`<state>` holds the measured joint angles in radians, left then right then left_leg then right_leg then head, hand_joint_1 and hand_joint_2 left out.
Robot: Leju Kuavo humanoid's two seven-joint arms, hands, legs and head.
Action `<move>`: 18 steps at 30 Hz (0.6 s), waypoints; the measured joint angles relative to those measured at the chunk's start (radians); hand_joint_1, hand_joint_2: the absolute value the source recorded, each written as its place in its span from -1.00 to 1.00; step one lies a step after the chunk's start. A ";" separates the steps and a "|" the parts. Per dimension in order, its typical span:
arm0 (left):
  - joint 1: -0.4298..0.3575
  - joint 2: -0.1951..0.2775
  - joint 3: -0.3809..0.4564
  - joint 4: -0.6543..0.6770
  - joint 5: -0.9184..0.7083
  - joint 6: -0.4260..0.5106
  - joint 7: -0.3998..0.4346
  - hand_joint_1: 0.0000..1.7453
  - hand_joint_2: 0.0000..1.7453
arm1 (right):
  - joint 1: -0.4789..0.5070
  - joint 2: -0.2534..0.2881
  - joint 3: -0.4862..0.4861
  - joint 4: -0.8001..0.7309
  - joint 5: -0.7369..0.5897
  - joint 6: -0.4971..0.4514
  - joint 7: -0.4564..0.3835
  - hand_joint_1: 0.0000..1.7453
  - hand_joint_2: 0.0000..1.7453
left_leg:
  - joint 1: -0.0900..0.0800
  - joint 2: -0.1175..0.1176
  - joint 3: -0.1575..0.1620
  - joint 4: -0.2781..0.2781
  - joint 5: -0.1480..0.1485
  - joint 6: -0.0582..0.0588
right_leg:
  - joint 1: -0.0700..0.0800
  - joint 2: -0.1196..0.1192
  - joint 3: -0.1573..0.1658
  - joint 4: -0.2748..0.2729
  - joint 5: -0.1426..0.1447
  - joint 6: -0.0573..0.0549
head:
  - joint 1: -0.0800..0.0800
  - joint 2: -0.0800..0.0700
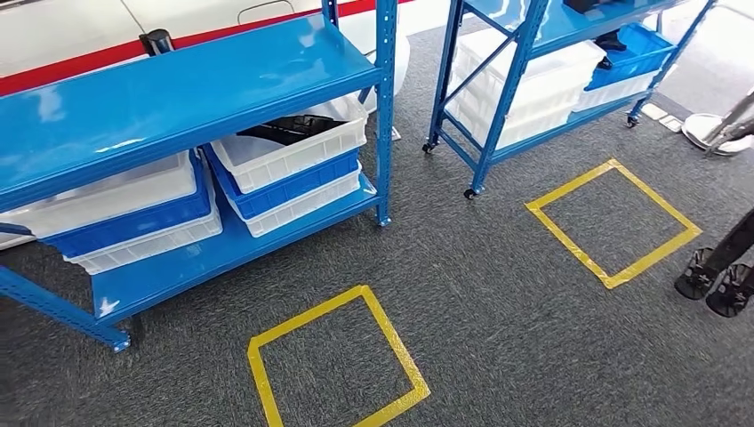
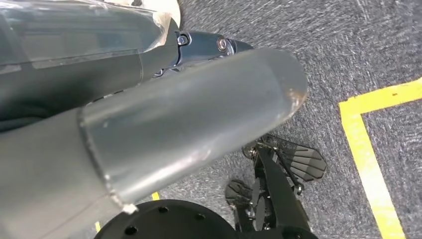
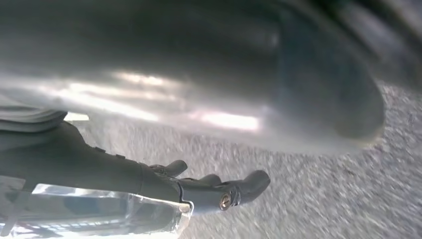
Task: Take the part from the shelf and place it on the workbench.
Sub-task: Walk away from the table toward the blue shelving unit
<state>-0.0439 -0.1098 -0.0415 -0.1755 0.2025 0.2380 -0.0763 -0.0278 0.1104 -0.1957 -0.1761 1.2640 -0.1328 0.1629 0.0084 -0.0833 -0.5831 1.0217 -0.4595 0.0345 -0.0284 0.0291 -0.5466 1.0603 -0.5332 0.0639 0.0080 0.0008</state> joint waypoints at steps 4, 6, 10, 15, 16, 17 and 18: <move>0.005 0.001 0.002 0.000 0.005 0.005 0.000 -1.00 -1.00 | -0.006 0.002 0.003 0.000 0.004 0.000 0.000 -1.00 -1.00 | 0.000 -0.018 -0.004 0.002 -0.003 -0.018 | 0.001 -0.005 0.017 -0.033 0.017 -0.032 | -0.001 0.000; 0.007 0.001 0.002 0.000 0.006 0.006 0.000 -1.00 -1.00 | -0.006 0.004 0.005 0.000 0.005 0.000 -0.001 -1.00 -1.00 | 0.002 0.014 -0.023 0.042 -0.029 -0.025 | -0.003 -0.021 0.022 -0.035 0.020 -0.046 | -0.005 0.000; 0.005 0.000 0.002 0.000 0.007 0.006 -0.001 -1.00 -1.00 | -0.002 0.003 0.009 0.000 0.005 0.000 -0.001 -1.00 -1.00 | 0.003 0.076 -0.141 0.278 -0.137 -0.036 | 0.007 -0.060 0.023 -0.035 0.014 -0.065 | -0.014 0.000; 0.006 0.000 0.002 0.000 0.007 0.006 -0.001 -1.00 -1.00 | -0.001 0.002 0.010 0.000 0.005 0.000 -0.001 -1.00 -1.00 | 0.003 0.080 -0.163 0.318 -0.143 -0.036 | 0.010 -0.072 0.024 -0.035 0.012 -0.068 | -0.014 0.000; 0.006 0.000 0.002 0.000 0.007 0.006 -0.001 -1.00 -1.00 | -0.001 0.002 0.010 0.000 0.005 0.000 -0.001 -1.00 -1.00 | 0.003 0.080 -0.156 0.302 -0.130 -0.034 | 0.011 -0.077 0.025 -0.035 0.011 -0.069 | -0.014 0.000; 0.007 0.000 0.002 0.000 0.007 0.006 -0.001 -1.00 -1.00 | -0.002 0.002 0.010 0.000 0.005 0.000 -0.001 -1.00 -1.00 | 0.002 0.083 -0.137 0.263 -0.104 -0.031 | 0.012 -0.084 0.028 -0.035 0.010 -0.070 | -0.014 0.000; 0.006 0.000 0.002 0.000 0.007 0.006 -0.001 -1.00 -1.00 | -0.003 0.003 0.010 0.000 0.005 0.000 -0.001 -1.00 -1.00 | -0.003 0.100 -0.101 0.188 -0.071 -0.023 | 0.016 -0.098 0.031 -0.035 0.005 -0.068 | -0.014 0.000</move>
<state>-0.0382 -0.1094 -0.0397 -0.1755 0.2092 0.2438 -0.0774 -0.0308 0.1134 -0.1855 -0.1759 1.2689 -0.1328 0.1617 0.0054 0.0165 -0.6838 1.2101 -0.5305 0.0116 -0.0124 -0.0684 -0.5158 1.0248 -0.5285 -0.0045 -0.0056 0.0008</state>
